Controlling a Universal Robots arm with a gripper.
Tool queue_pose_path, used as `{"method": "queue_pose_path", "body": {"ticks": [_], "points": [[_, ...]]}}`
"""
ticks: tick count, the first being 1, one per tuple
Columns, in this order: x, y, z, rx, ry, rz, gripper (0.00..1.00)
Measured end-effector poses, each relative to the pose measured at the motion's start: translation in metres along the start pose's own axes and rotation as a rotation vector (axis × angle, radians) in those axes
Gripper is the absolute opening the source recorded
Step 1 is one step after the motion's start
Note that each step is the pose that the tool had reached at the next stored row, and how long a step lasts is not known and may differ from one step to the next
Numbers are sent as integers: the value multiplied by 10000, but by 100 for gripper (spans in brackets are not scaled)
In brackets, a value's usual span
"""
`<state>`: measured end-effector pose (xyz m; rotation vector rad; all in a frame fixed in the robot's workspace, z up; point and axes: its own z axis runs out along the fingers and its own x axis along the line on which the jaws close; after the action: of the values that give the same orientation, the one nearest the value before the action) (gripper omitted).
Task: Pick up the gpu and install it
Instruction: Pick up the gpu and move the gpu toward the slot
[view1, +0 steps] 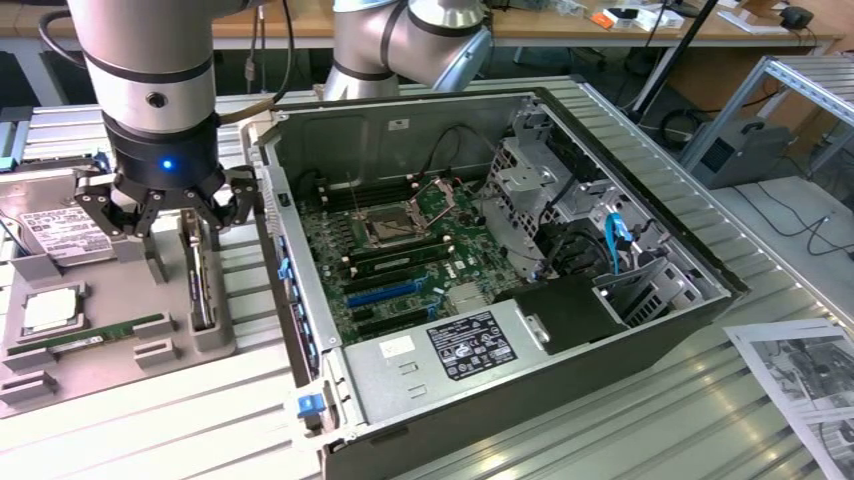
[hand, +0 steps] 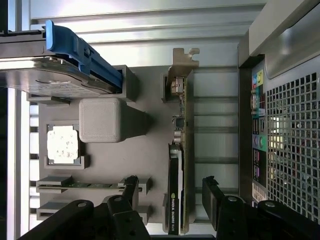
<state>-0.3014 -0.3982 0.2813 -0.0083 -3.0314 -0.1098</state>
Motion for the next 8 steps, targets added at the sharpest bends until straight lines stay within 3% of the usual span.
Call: {"method": "queue_pose_path", "body": {"ticks": [3, 8], "points": [[36, 0, 4, 0, -97, -7, 63], [43, -1, 5, -1, -112, -9, 63]]}}
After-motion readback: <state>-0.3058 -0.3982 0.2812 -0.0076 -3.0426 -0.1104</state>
